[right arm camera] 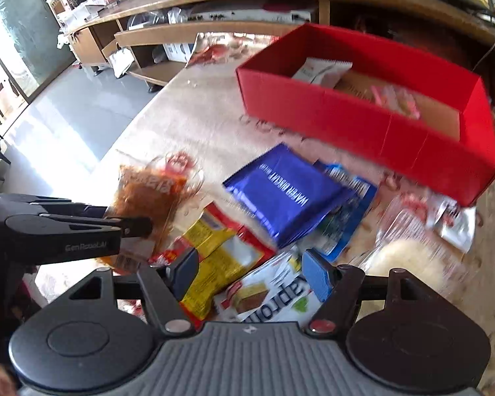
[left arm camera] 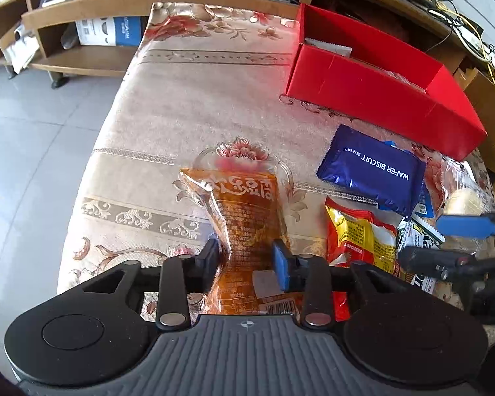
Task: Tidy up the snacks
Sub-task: 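Lift the orange bag with left tool while right tool grasps the red-yellow bag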
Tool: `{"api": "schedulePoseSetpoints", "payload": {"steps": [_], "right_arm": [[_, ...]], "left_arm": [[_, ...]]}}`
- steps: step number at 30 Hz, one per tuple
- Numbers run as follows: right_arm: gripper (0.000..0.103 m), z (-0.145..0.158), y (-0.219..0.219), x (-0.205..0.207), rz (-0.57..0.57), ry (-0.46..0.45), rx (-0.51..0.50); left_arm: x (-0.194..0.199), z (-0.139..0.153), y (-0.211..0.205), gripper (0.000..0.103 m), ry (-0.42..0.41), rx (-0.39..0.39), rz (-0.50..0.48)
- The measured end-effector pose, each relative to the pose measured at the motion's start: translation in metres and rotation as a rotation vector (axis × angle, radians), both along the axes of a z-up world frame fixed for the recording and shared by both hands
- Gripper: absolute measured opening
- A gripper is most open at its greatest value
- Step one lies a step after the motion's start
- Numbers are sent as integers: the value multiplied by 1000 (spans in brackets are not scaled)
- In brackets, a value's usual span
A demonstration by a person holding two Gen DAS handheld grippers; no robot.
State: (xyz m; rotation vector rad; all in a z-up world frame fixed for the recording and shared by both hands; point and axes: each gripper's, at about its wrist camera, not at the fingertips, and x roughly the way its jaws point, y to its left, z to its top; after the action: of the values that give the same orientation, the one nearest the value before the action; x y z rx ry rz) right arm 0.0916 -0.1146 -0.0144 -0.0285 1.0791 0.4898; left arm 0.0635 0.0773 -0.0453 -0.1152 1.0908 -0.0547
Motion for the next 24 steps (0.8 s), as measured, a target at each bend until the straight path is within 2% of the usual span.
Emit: {"api": "schedulePoseSetpoints", "payload": {"steps": [2,3,5,8,9,12,14,15,17,20,24], "right_arm": [[67,-2,4,-2,-8,11,7],[68,-2,6,-3,-17,19,13],[69,-4,10,-5,-31,36,26],[70,-8,16,-6,-70,47,18],[70,-7,15,-7,-88,45,24],[70,-5,9,-7,-144,46,39],[70,-2,6,-6,-171,47,45],[70,0,4,-7,-180,44,53],[70,3,5,-9,-176,42,63],[70,3,9,-12,-154,33,58],[70,-6,16,-16,-111,55,60]], "left_arm": [[-2,0,-2,55,-5,7,-25],[-2,0,-5,69,-7,8,-40],[-4,-5,-10,86,-7,39,-53],[-4,-10,-22,86,-32,140,-103],[-5,-13,-27,89,-48,179,-123],[-3,-14,-26,87,-53,173,-132],[-8,-12,-27,78,-57,176,-162],[-11,-11,-27,70,-56,168,-180],[-15,-9,-26,66,-48,165,-200],[-20,-8,-18,63,-36,140,-182],[-25,-2,-1,53,-27,71,-126]]}}
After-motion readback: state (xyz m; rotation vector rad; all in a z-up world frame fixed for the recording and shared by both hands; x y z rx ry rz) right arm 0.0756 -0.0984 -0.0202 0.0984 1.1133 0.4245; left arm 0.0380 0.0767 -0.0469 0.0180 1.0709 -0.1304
